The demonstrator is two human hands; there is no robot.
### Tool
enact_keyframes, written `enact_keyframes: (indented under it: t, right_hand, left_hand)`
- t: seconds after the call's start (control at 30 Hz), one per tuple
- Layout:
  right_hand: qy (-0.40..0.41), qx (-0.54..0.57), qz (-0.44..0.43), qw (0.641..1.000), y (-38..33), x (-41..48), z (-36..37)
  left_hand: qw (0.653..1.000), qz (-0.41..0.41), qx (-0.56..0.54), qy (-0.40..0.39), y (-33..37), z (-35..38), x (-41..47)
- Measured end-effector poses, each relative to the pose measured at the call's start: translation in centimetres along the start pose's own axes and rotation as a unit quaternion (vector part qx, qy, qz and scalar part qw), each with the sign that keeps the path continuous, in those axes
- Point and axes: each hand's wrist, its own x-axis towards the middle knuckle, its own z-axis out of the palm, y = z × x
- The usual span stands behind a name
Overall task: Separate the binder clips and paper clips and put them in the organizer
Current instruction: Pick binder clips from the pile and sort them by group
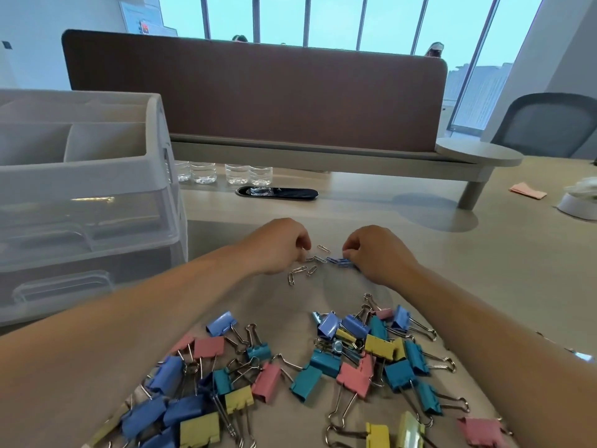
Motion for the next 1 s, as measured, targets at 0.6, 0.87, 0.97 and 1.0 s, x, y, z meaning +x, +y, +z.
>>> enact_keyframes:
  t: [0.6, 0.87, 0.97, 1.0]
  right_hand:
    - [-0.048, -0.066, -0.097, 0.992, -4.3, 0.4, 1.3]
    - [-0.081, -0.055, -0.100, 0.990, -3.4, 0.2, 0.1]
    - [-0.109, -0.075, -0.112, 0.985, -3.0, -0.2, 0.1]
    - [-0.104, -0.077, -0.116, 0.985, -2.9, -0.2, 0.2]
  left_hand:
    - [0.998, 0.002, 0.034, -0.050, -2.4, 0.1, -0.8]
    - [0.995, 0.011, 0.061, -0.078, -2.2, 0.0, 0.6]
    - [0.995, 0.006, 0.053, -0.082, -2.3, 0.3, 1.1]
    - [0.996, 0.010, 0.049, -0.078, -2.4, 0.4, 1.1]
